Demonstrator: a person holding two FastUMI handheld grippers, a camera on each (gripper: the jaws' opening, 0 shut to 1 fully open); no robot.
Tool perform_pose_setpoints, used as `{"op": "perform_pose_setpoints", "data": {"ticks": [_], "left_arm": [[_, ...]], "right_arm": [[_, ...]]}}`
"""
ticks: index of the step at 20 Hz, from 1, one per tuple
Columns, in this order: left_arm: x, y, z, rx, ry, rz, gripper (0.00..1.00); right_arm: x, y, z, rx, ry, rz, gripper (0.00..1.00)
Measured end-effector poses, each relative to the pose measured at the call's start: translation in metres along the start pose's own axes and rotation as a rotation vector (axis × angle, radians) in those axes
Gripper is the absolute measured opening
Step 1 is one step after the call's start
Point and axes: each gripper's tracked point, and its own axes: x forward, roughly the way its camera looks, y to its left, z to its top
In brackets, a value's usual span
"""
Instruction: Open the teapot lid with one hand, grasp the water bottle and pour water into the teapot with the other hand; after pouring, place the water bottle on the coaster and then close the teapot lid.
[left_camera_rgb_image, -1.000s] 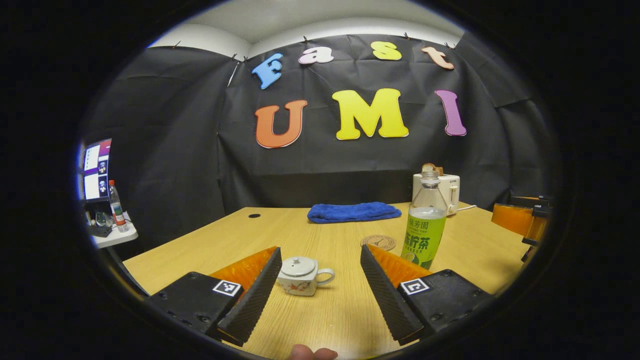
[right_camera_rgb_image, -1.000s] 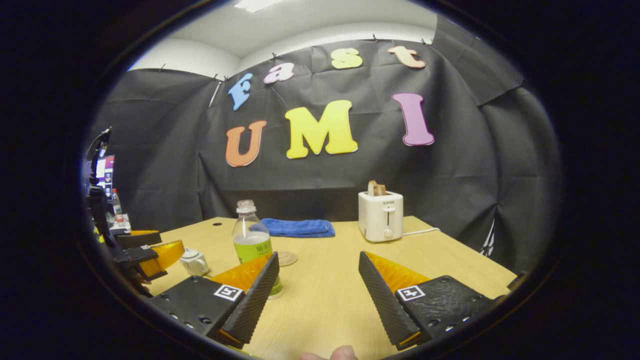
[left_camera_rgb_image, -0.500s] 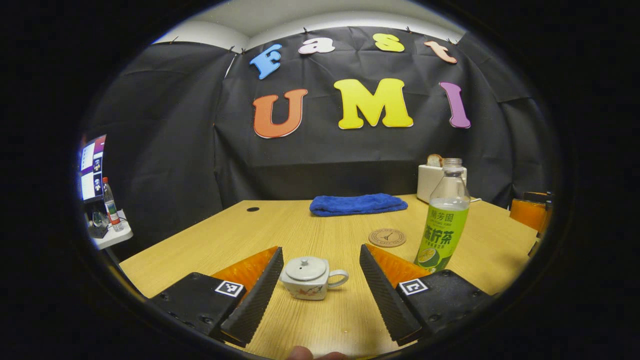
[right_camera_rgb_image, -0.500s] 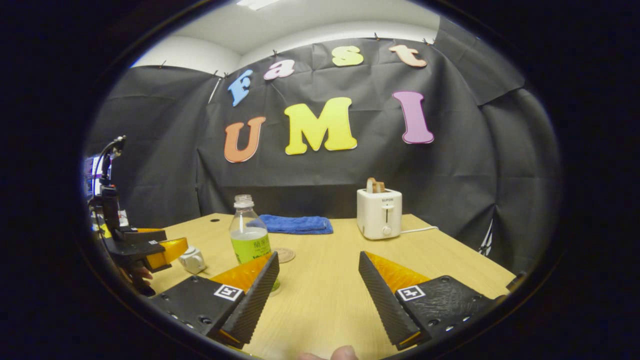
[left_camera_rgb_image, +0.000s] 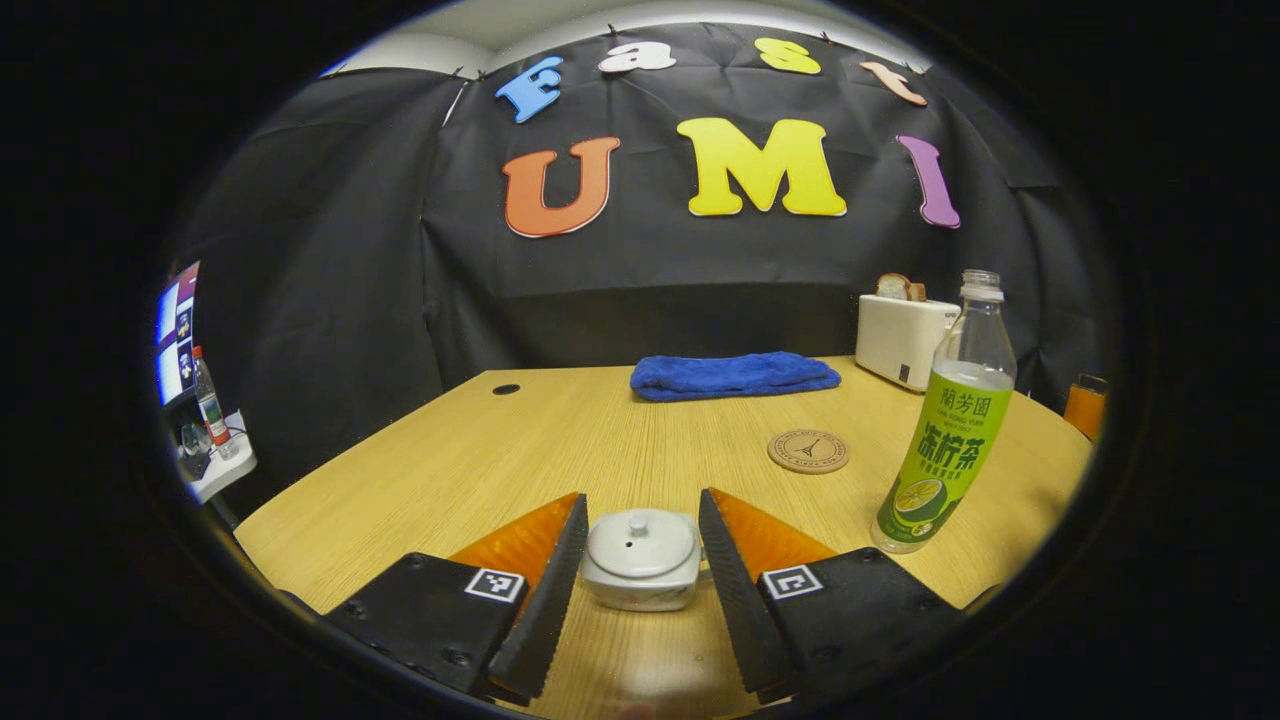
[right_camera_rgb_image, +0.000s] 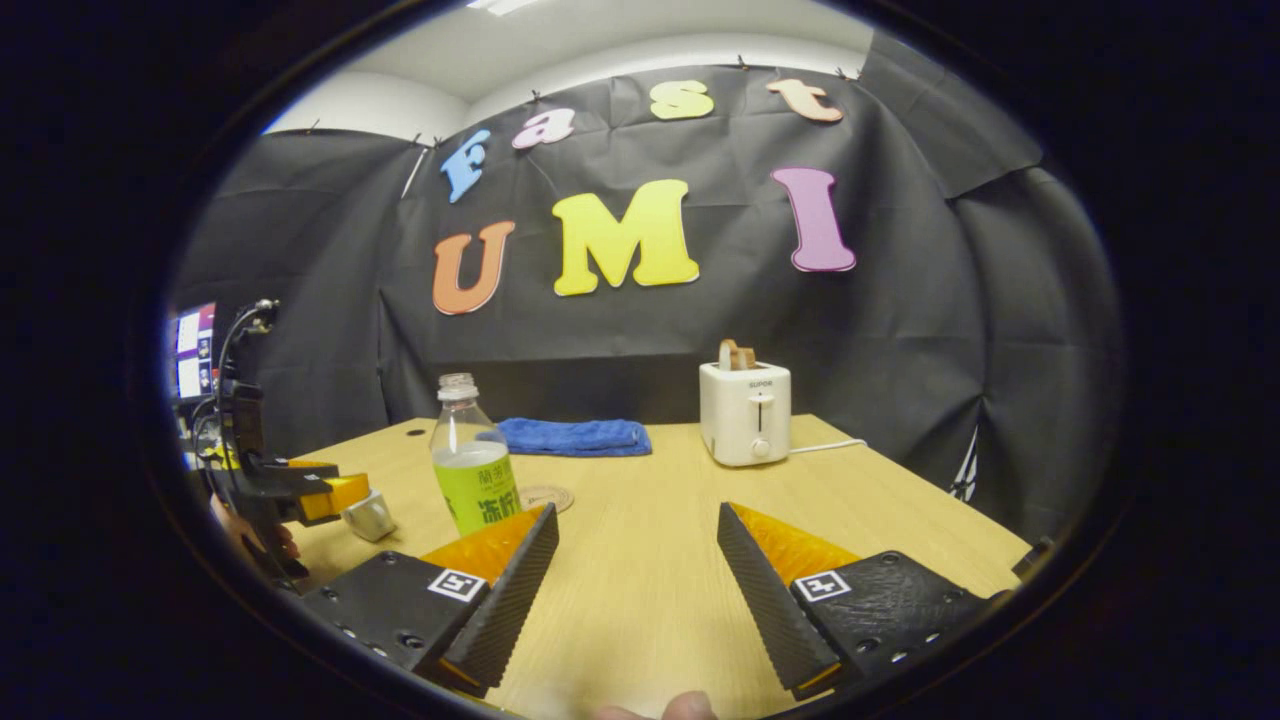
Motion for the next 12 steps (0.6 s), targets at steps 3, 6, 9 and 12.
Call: {"op": "perform_pose_setpoints", "data": {"ticks": [3, 6, 9, 12], "left_arm": [[0.0011, -0.0023, 0.0047, 0.027, -0.011, 0.005, 0.62], [0.0029, -0.0017, 0.0063, 0.040, -0.012, 0.024, 0.42], [0.0018, -0.0007, 0.0068, 0.080, -0.015, 0.061, 0.29], [0.0019, 0.0012, 0.0075, 0.107, -0.017, 0.072, 0.14]], "right_arm": [[0.0016, -0.0003, -0.0018, -0.005, 0.007, -0.004, 0.96], [0.0020, 0.0015, -0.0050, -0.009, 0.017, 0.001, 0.96], [0.0013, 0.0022, -0.0044, -0.020, 0.016, 0.002, 0.96], [0.0004, 0.0052, -0.0065, -0.029, 0.020, 0.014, 0.96]]}}
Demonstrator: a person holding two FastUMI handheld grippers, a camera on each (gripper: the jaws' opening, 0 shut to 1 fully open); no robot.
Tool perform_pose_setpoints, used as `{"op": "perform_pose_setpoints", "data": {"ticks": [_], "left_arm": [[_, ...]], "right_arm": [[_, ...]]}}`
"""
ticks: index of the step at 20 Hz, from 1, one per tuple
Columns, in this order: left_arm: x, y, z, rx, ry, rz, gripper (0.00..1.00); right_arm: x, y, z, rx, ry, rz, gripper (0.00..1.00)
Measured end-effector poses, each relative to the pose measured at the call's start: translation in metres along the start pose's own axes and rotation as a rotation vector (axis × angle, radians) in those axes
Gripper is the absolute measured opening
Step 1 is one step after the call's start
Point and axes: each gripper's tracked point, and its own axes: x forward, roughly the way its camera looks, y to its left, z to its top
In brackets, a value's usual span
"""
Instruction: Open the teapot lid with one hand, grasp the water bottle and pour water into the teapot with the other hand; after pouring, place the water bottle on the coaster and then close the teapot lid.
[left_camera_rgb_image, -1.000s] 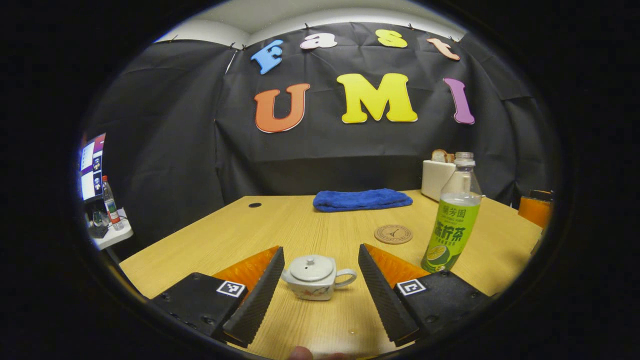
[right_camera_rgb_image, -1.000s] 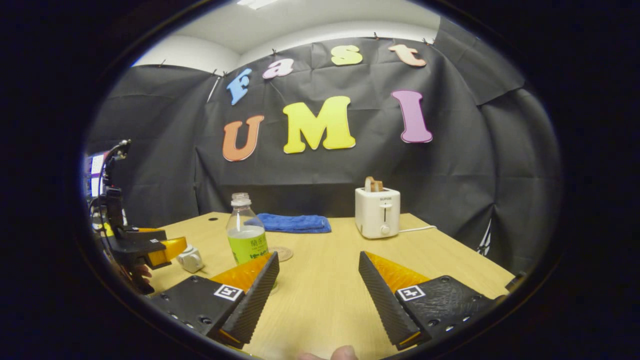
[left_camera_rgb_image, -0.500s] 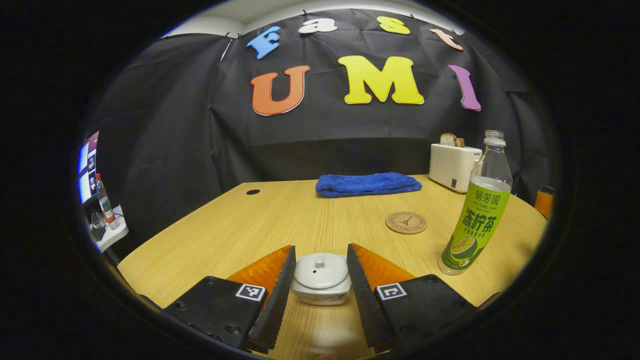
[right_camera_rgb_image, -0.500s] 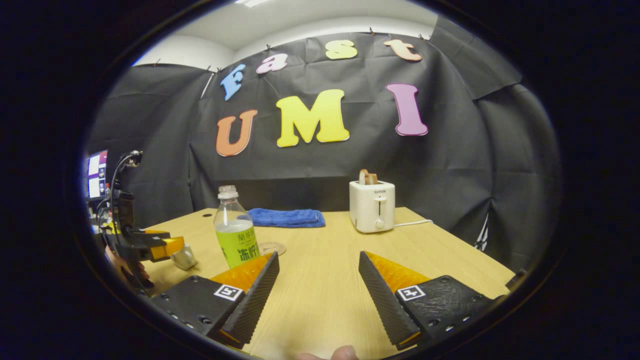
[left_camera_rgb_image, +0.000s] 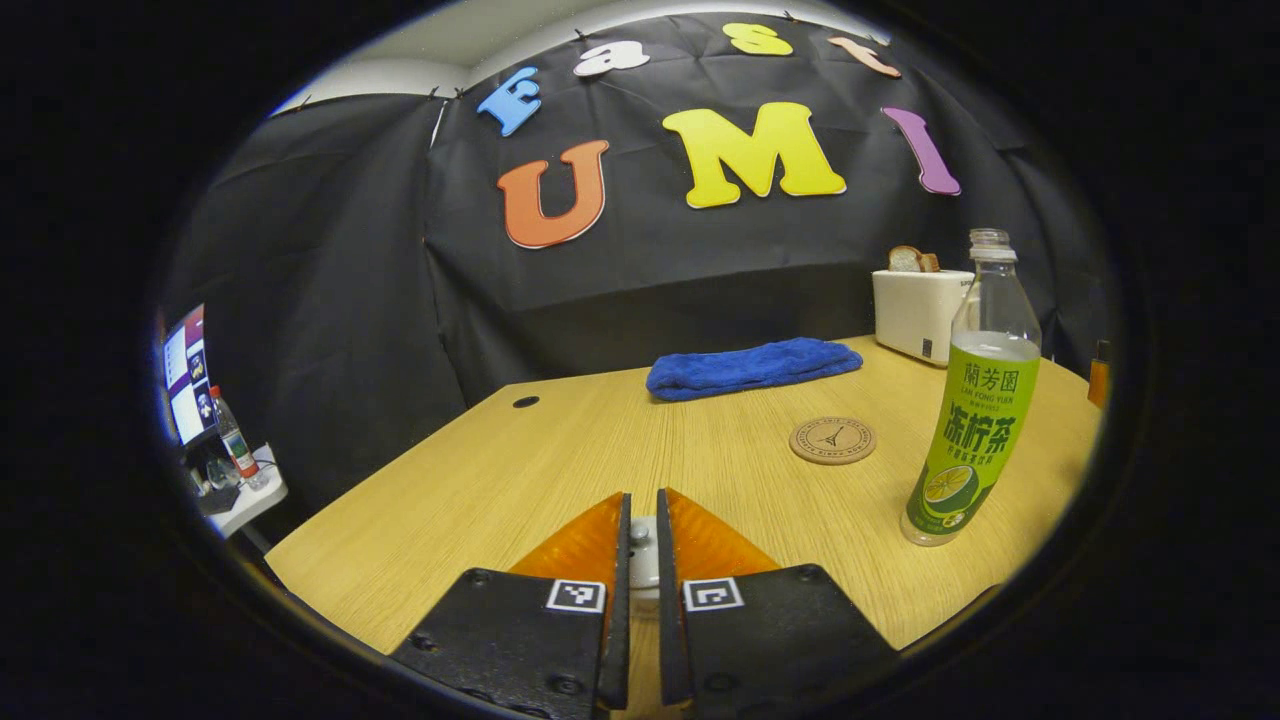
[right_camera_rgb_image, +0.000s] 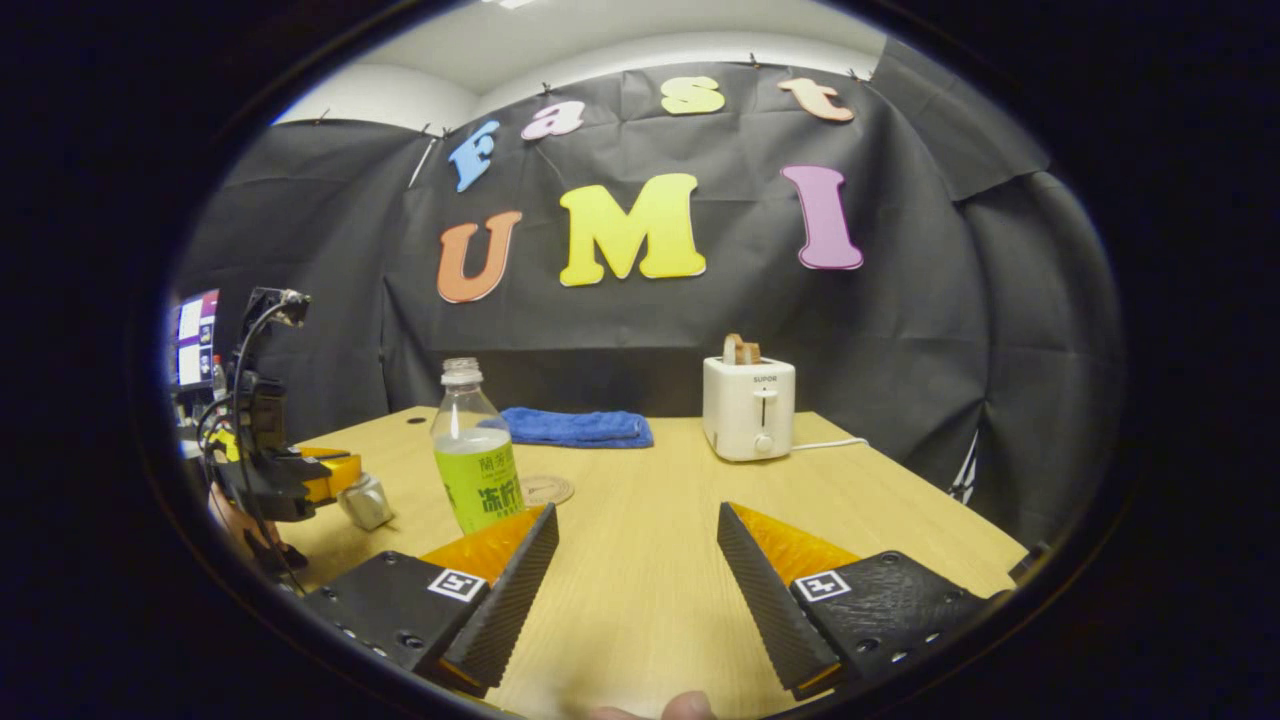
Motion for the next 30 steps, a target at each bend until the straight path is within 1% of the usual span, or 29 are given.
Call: {"op": "perform_pose_setpoints", "data": {"ticks": [1, 5, 9, 13, 14, 15, 18, 19, 20, 21, 22, 25, 28, 30], "left_arm": [[0.001, 0.000, 0.001, -0.004, -0.001, -0.008, 0.08], [-0.001, 0.002, 0.004, -0.038, -0.007, -0.027, 0.03], [-0.012, 0.009, 0.024, -0.073, -0.068, -0.047, 0.03], [-0.029, 0.012, 0.036, -0.096, -0.103, -0.076, 0.03], [-0.033, 0.014, 0.037, -0.103, -0.110, -0.079, 0.03], [-0.036, 0.016, 0.039, -0.110, -0.117, -0.079, 0.03], [-0.045, 0.023, 0.040, -0.144, -0.134, -0.083, 0.03], [-0.047, 0.026, 0.039, -0.153, -0.136, -0.084, 0.03], [-0.049, 0.029, 0.039, -0.158, -0.138, -0.082, 0.03], [-0.051, 0.032, 0.037, -0.163, -0.136, -0.083, 0.03], [-0.051, 0.032, 0.036, -0.169, -0.135, -0.088, 0.03], [-0.055, 0.032, 0.034, -0.167, -0.136, -0.103, 0.03], [-0.057, 0.033, 0.031, -0.164, -0.139, -0.115, 0.03], [-0.057, 0.036, 0.031, -0.168, -0.145, -0.117, 0.03]], "right_arm": [[0.000, 0.002, 0.000, 0.000, 0.002, 0.007, 0.96], [0.000, 0.011, -0.003, 0.005, 0.006, 0.039, 0.96], [-0.001, 0.029, 0.001, 0.008, -0.004, 0.102, 0.96], [-0.004, 0.061, 0.005, 0.004, -0.020, 0.192, 0.96], [-0.002, 0.067, 0.004, -0.008, -0.018, 0.204, 0.94], [0.001, 0.074, 0.001, -0.019, -0.013, 0.212, 0.96], [0.016, 0.100, -0.007, -0.033, 0.022, 0.254, 0.96], [0.021, 0.107, -0.009, -0.044, 0.026, 0.259, 0.96], [0.028, 0.111, -0.010, -0.057, 0.026, 0.252, 0.94], [0.035, 0.113, -0.012, -0.068, 0.029, 0.241, 0.94], [0.043, 0.117, -0.014, -0.075, 0.037, 0.233, 0.96], [0.059, 0.124, -0.020, -0.088, 0.058, 0.210, 0.96], [0.067, 0.124, -0.019, -0.081, 0.054, 0.183, 0.96], [0.068, 0.125, -0.014, -0.068, 0.038, 0.176, 0.94]]}}
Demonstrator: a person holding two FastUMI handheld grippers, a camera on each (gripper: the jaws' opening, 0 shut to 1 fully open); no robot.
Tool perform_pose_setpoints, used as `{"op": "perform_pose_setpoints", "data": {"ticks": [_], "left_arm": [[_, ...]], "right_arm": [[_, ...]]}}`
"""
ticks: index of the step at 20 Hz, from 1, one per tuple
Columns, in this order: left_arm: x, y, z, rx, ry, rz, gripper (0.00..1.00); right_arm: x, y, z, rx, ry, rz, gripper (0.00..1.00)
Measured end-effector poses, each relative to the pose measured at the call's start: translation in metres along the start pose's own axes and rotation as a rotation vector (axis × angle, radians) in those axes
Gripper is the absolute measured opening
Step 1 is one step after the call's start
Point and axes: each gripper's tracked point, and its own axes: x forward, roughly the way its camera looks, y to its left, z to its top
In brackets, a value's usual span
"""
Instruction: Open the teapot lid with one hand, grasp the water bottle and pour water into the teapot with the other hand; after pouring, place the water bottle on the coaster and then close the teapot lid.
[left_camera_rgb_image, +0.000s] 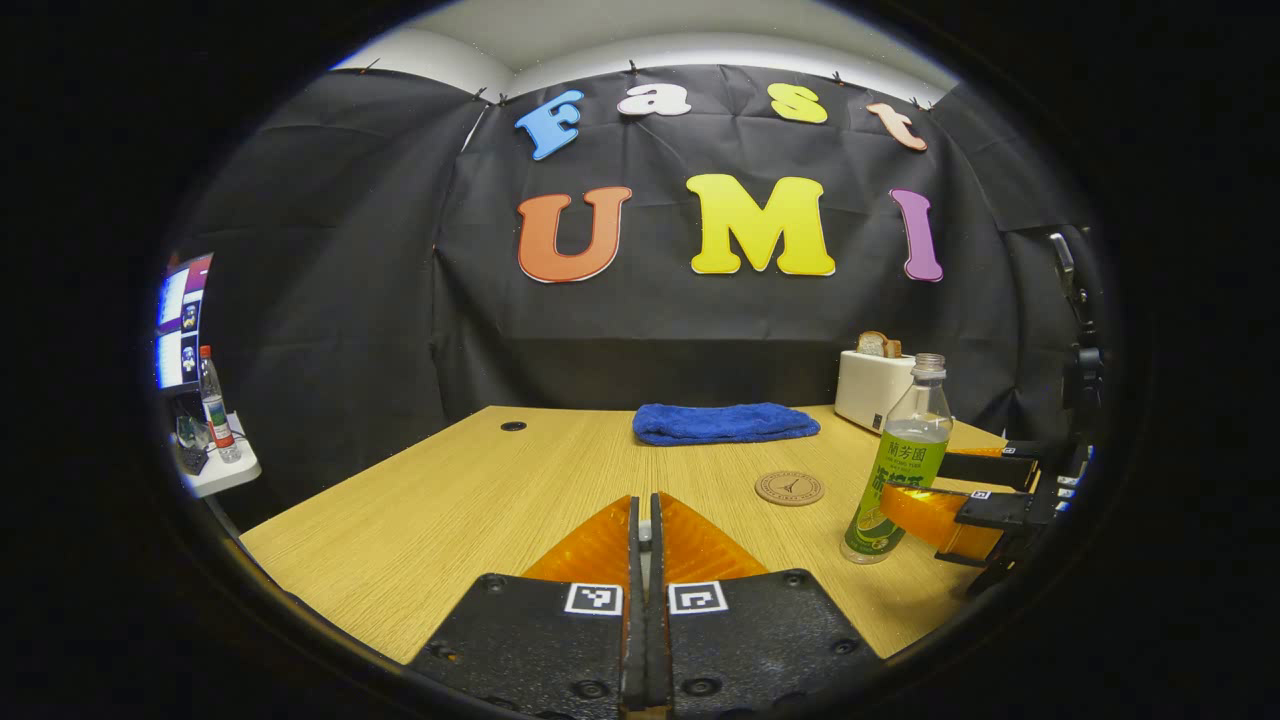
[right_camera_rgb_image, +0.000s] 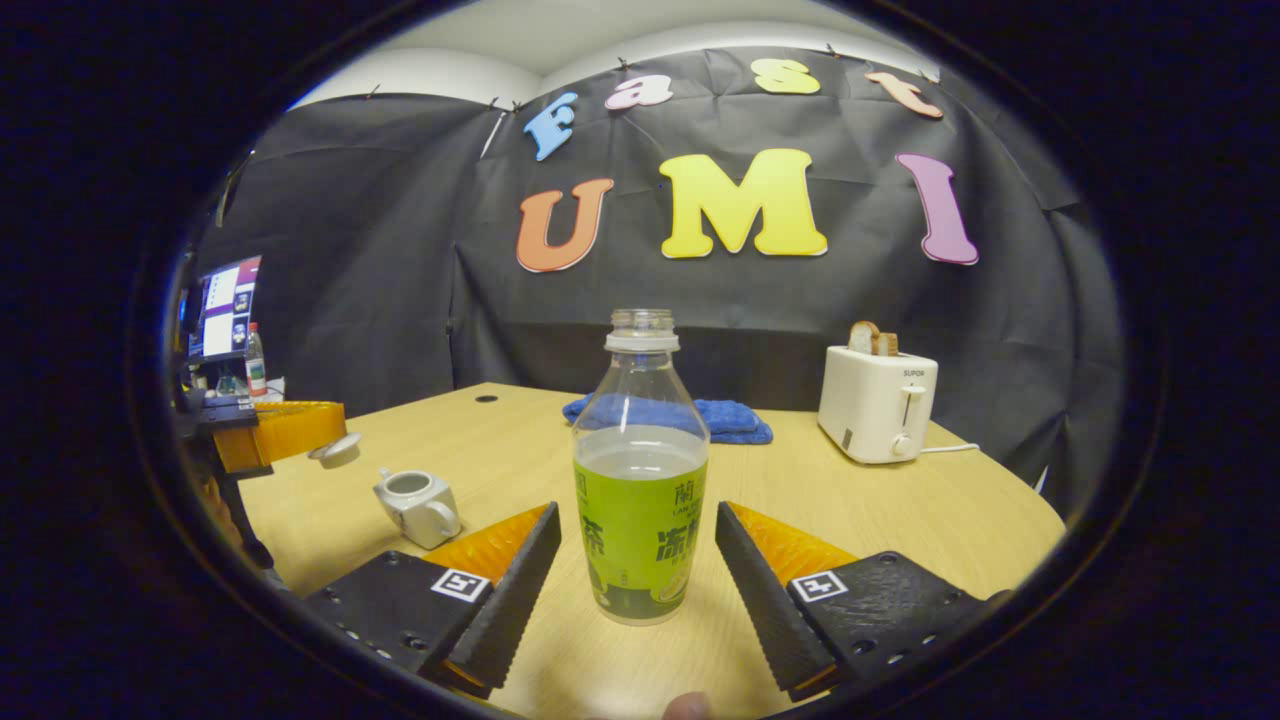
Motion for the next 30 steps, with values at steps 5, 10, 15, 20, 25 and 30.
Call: {"op": "perform_pose_setpoints", "data": {"ticks": [5, 10, 15, 20, 25, 30], "left_arm": [[-0.003, 0.007, -0.003, -0.021, -0.002, 0.000, 0.03], [-0.005, 0.013, -0.005, -0.032, -0.002, -0.014, 0.03], [-0.006, 0.018, -0.002, -0.041, -0.018, -0.028, 0.03], [-0.009, 0.031, 0.007, -0.045, -0.053, -0.031, 0.03], [-0.007, 0.048, 0.012, -0.061, -0.072, -0.038, 0.03], [0.000, 0.069, 0.009, -0.057, -0.050, -0.034, 0.03]], "right_arm": [[0.008, 0.005, 0.004, -0.001, -0.019, -0.022, 0.87], [0.007, 0.010, 0.005, -0.037, -0.002, -0.035, 0.75], [0.005, 0.028, 0.017, -0.192, 0.035, 0.005, 0.71], [0.013, 0.047, 0.032, -0.449, 0.069, 0.034, 0.68], [0.026, 0.070, 0.024, -0.710, 0.095, 0.042, 0.68], [0.040, 0.079, 0.015, -0.990, 0.089, 0.010, 0.67]]}}
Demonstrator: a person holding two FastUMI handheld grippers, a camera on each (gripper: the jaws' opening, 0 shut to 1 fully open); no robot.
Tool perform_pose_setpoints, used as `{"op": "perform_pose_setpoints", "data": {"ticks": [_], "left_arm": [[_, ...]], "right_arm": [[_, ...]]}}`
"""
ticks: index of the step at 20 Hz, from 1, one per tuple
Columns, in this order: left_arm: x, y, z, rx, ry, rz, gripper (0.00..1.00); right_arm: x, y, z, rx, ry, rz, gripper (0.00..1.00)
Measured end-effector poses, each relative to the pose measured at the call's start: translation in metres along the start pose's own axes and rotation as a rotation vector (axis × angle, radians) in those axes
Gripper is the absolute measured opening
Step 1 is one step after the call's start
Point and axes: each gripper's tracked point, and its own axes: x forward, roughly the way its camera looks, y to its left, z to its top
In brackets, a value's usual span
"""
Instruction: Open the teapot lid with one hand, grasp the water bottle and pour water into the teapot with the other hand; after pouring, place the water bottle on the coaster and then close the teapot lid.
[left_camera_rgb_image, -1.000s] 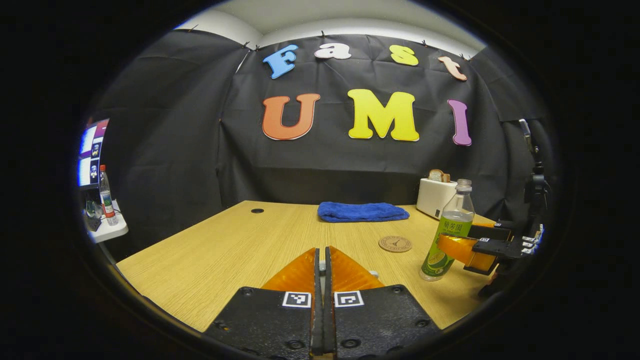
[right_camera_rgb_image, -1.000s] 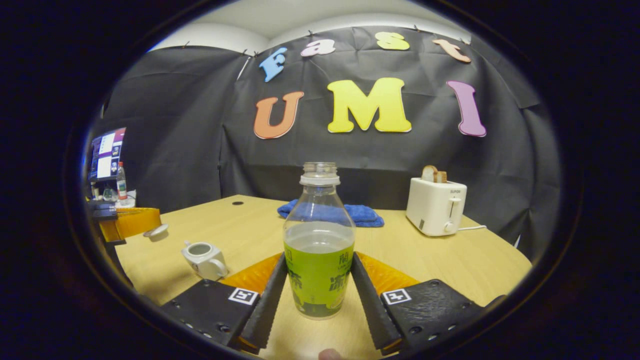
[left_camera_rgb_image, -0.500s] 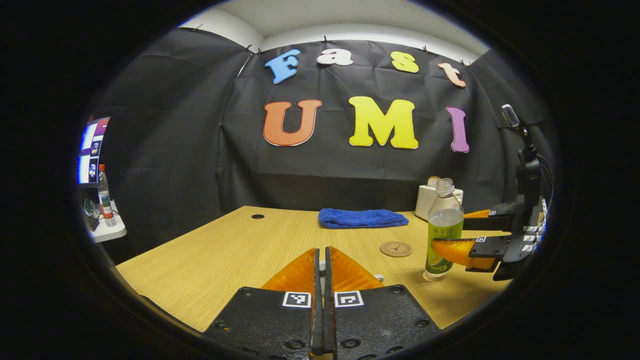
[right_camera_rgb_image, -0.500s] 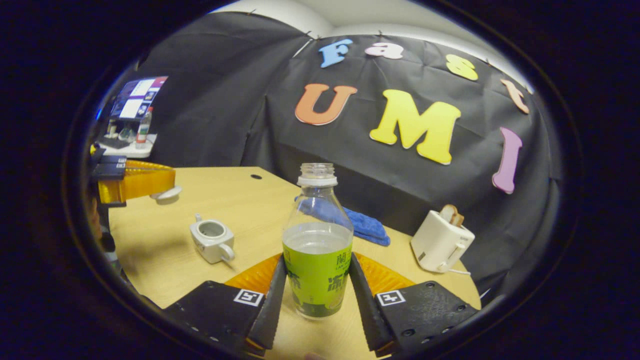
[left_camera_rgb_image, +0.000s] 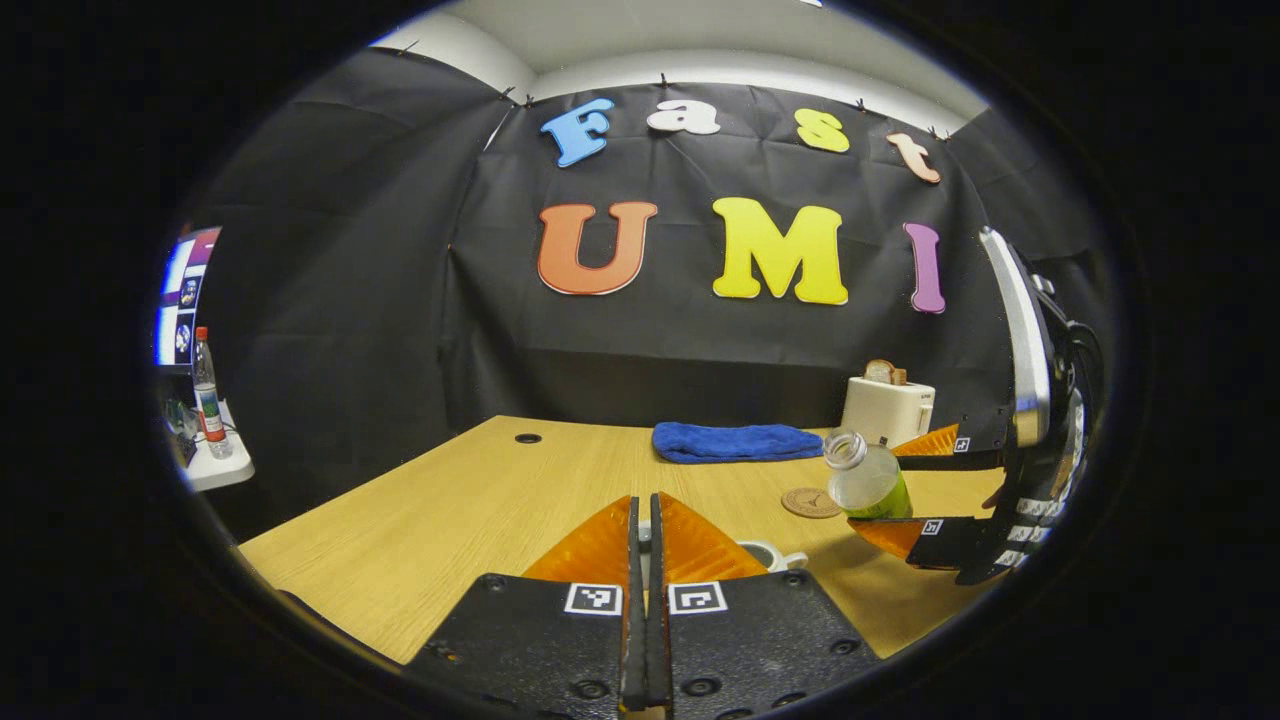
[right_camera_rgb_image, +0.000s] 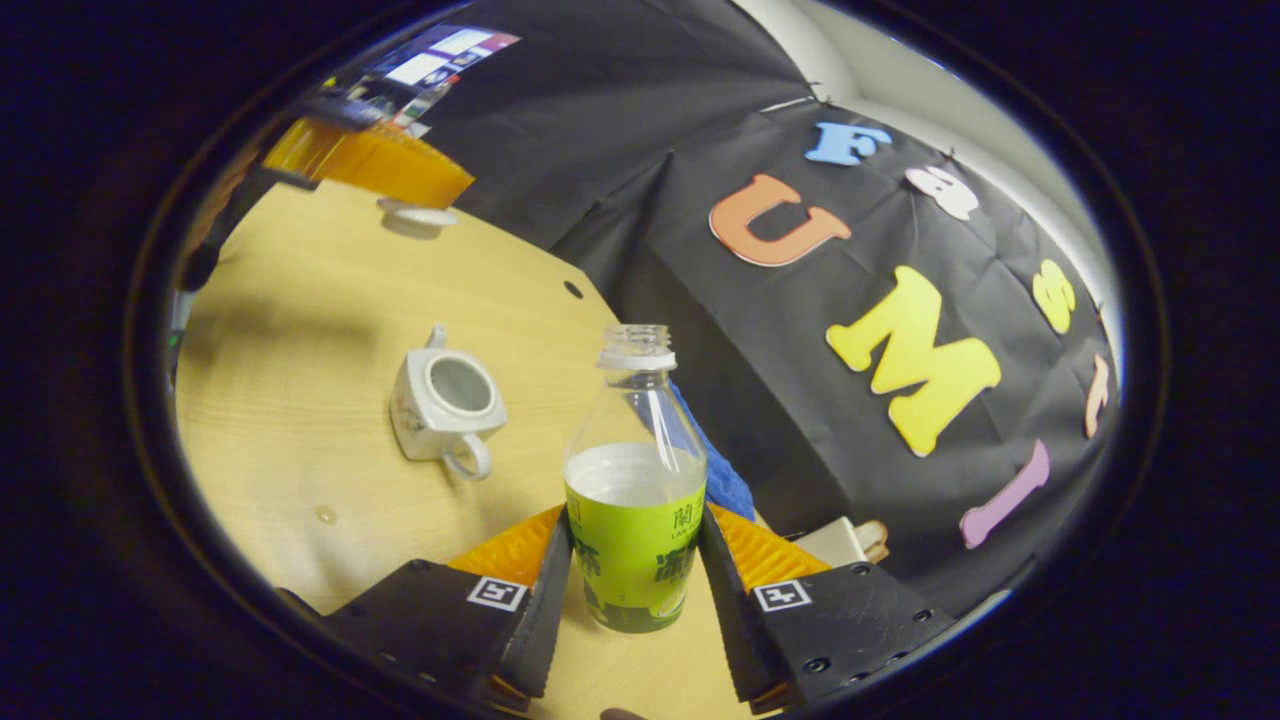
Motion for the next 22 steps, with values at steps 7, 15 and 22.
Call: {"op": "perform_pose_setpoints", "data": {"ticks": [7, 15, 22], "left_arm": [[-0.001, 0.010, -0.002, -0.006, -0.011, 0.002, 0.03], [-0.004, 0.013, -0.001, -0.002, -0.028, -0.008, 0.03], [-0.005, 0.017, 0.000, 0.004, -0.036, -0.011, 0.03]], "right_arm": [[0.015, 0.000, 0.006, -0.271, -0.006, -0.062, 0.69], [0.021, -0.003, 0.009, -0.505, -0.006, -0.098, 0.69], [0.022, -0.006, 0.019, -0.707, -0.021, -0.127, 0.69]]}}
